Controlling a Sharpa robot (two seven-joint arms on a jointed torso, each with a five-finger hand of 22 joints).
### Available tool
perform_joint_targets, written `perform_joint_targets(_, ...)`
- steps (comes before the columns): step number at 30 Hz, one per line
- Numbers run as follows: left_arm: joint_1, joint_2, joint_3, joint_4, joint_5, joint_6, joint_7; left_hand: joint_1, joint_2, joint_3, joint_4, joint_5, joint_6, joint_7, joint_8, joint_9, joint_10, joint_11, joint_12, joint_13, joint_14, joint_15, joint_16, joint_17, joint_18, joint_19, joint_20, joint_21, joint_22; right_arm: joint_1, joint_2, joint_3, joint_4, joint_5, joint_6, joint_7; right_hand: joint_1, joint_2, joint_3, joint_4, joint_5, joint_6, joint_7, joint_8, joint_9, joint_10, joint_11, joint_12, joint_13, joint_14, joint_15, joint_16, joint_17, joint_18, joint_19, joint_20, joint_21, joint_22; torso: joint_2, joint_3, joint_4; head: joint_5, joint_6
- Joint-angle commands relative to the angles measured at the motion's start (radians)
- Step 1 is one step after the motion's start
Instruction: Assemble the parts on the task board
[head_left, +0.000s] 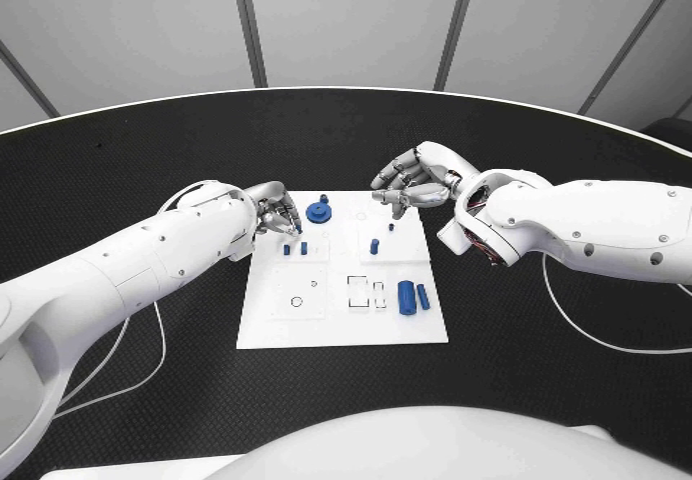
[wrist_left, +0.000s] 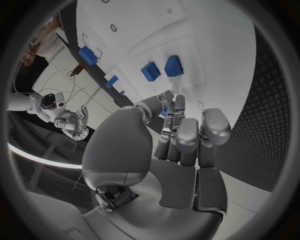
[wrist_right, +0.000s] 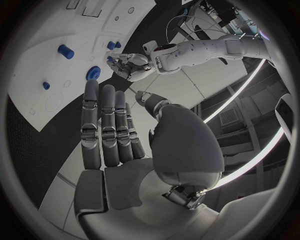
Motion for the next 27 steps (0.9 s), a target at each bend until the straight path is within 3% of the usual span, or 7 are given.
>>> perform_joint_targets(1,0.0,0.0,0.0,-0.002,0.0,0.002,-0.003,0.001,0.008,0.001,-0.007,-0.005,-0.001,0.004,0.002,0.001,0.002,0.001,-0.005,0.002,-0.001,-0.004,-0.007,-0.001,-0.017,0.004,0.002,0.005,-0.001,0.0,0.0,0.0,0.0,0.0,0.0,0.0,0.007,0.004,0.006,0.0,0.005,-0.002,-0.002,0.005,0.002,-0.006,0.002,0.005,0.001,0.001,-0.002,-0.006,0.002,0.002,0.002,0.001,0.006,-0.001,0.0,-0.0001,0.0006,0.0,0.0)
perform_joint_targets(27,-0.002,0.002,0.0,-0.007,-0.005,0.008,-0.003,0.001,0.007,0.0,-0.008,-0.005,-0.003,0.005,0.0,0.001,0.001,0.002,-0.007,0.002,-0.003,-0.003,-0.008,-0.005,-0.016,0.002,0.002,0.004,-0.003,0.0,-0.001,0.0,-0.001,0.0,0.0,-0.001,0.005,0.004,0.005,0.001,0.006,-0.003,-0.002,0.006,0.002,-0.007,0.002,0.005,0.004,0.002,-0.001,-0.008,0.005,0.002,0.002,0.001,0.006,-0.002,0.0,-0.0001,0.0005,-0.001,0.0)
